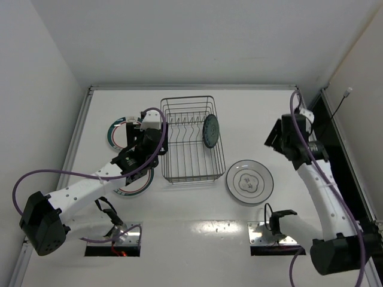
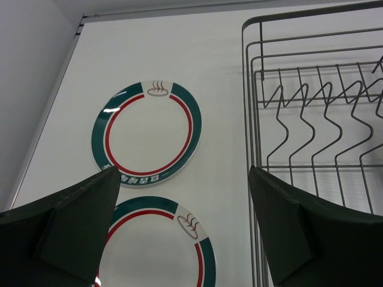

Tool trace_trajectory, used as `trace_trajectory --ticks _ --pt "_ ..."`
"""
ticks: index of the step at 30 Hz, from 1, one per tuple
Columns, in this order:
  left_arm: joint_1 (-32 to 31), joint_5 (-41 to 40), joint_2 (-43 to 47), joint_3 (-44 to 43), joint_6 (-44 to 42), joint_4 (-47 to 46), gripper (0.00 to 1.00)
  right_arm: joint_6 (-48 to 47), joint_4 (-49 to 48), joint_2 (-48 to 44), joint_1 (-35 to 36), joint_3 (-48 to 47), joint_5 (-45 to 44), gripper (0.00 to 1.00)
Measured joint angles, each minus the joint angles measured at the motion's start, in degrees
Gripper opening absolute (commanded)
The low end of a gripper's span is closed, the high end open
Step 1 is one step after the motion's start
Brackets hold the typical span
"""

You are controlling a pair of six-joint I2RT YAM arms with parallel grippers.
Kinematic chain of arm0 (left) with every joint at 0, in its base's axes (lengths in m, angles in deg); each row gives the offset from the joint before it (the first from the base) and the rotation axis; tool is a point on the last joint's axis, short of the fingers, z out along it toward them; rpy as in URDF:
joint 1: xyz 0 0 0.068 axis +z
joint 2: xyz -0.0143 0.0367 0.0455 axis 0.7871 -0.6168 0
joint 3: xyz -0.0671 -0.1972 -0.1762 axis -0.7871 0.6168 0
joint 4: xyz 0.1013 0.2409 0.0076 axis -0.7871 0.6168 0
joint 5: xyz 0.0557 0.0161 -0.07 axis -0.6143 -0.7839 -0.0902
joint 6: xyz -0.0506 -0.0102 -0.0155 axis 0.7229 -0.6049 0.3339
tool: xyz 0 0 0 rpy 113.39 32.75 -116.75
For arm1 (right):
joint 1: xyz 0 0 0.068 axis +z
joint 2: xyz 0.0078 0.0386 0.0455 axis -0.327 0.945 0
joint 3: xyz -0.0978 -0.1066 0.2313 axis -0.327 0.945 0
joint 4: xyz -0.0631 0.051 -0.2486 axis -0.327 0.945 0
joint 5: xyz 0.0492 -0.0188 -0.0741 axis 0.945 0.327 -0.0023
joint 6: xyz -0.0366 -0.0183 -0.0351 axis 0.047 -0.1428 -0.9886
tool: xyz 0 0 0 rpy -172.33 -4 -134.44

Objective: Load the plates into the dish rack

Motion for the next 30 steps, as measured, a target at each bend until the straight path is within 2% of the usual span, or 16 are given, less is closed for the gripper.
trace_trajectory --ticks 3,6,9,13,18,21,22,23,24,27,30 --pt "0.0 -0.1 0.0 0.0 0.0 0.2 0.86 -1.3 -1.1 -0.5 -8.2 14.4 8.3 0.6" --pt "0.0 -0.3 0.0 0.0 0.0 0.2 0.86 -3.1 -0.8 1.2 -17.0 24.9 15.8 0.6" --pt "0.0 -0.4 0.0 0.0 0.0 0.2 0.86 -4.4 0.1 2.1 -22.9 27.2 21.0 0.6" --pt "0.0 -0.5 0.0 0.0 0.0 0.2 0.86 -5.8 -5.4 3.4 -29.8 29.4 28.7 0.62" --pt "0.0 -0.6 0.0 0.0 0.0 0.2 0.86 -7.2 -9.3 11.3 -36.5 35.3 39.0 0.59" --pt "0.0 -0.6 0.0 0.0 0.0 0.3 0.86 -8.0 -10.1 13.9 -39.0 34.8 43.3 0.46" --pt "0.0 -0.6 0.0 0.0 0.0 0.3 0.86 -8.2 -10.7 14.4 -39.3 35.0 44.5 0.37" --pt "0.0 -0.6 0.0 0.0 0.0 0.3 0.86 -8.5 -11.2 15.1 -39.4 35.2 45.8 0.1" --pt "0.0 -0.6 0.0 0.0 0.0 0.3 0.86 -9.2 -12.3 16.0 -39.4 35.5 46.2 0.0" --pt "0.0 -0.6 0.0 0.0 0.0 0.3 0.86 -10.1 -14.7 18.4 -39.3 36.3 53.4 0.0" --pt "0.0 -0.6 0.0 0.0 0.0 0.3 0.86 -10.5 -16.7 18.7 -39.1 36.3 54.8 0.0"
